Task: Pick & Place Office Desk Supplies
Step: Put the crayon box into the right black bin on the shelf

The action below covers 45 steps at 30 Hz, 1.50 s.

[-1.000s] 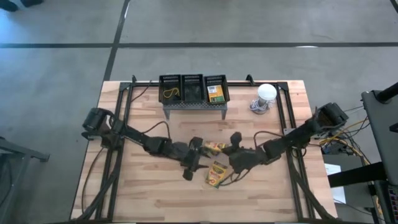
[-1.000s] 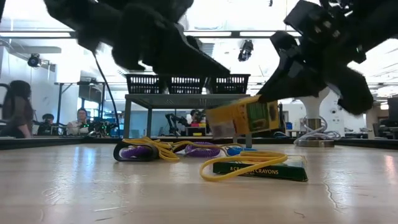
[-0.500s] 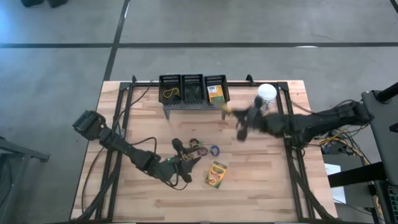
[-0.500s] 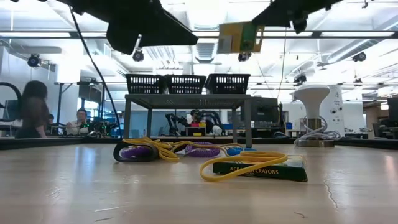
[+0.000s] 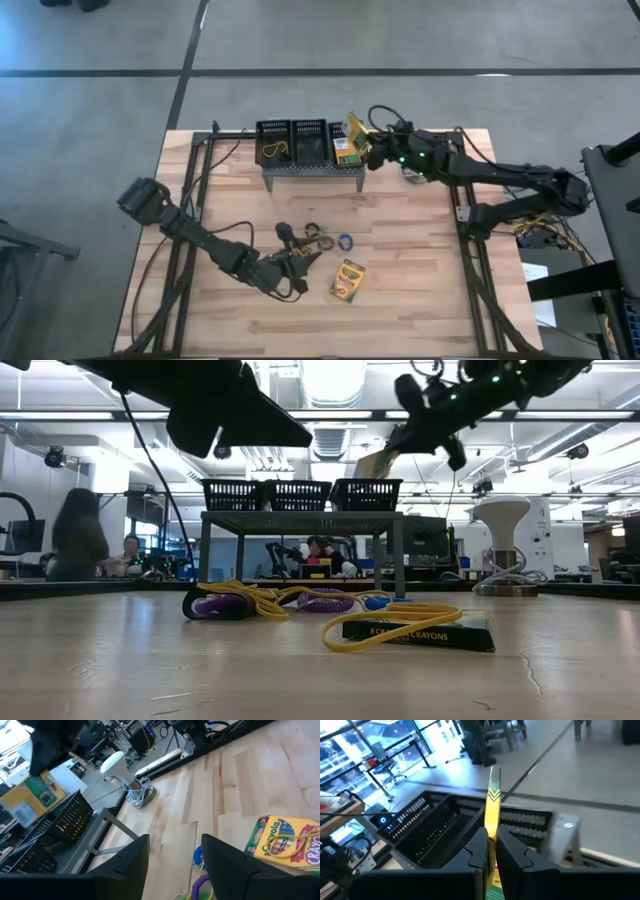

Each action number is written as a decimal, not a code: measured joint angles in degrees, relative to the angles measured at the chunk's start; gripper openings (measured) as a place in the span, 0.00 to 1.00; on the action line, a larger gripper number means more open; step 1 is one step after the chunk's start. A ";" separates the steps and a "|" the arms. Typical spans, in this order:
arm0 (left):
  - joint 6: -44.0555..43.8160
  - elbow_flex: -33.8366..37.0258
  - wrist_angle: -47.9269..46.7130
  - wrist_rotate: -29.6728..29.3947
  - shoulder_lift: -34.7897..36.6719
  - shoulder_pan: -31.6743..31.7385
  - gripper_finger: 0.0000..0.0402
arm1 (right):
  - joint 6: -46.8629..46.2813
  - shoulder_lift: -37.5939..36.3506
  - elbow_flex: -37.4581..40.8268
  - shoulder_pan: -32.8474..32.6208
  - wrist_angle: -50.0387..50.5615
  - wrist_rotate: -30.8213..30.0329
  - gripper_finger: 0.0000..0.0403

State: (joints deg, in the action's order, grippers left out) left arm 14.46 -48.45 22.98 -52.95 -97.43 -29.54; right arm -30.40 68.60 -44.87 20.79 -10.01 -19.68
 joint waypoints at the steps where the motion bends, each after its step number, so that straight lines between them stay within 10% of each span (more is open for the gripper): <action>1: 0.00 0.00 -0.16 0.00 0.00 0.00 0.46 | -0.27 1.16 -0.52 -0.17 -0.14 0.06 0.05; 25: -1.01 0.00 -0.54 0.00 0.00 0.03 0.46 | 9.87 8.00 -11.14 -0.57 10.93 6.93 0.39; 38: -1.41 0.00 -0.56 0.03 -0.02 0.66 0.46 | 25.02 24.42 -46.19 3.18 58.25 17.78 0.58; 45: -1.75 0.02 -1.00 0.04 -0.02 0.65 0.46 | 28.08 35.34 -59.95 3.18 68.43 8.20 0.61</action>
State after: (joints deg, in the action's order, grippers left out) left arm 12.71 -48.42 21.98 -52.90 -97.45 -28.89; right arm -2.32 103.94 -104.82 23.97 58.42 -11.47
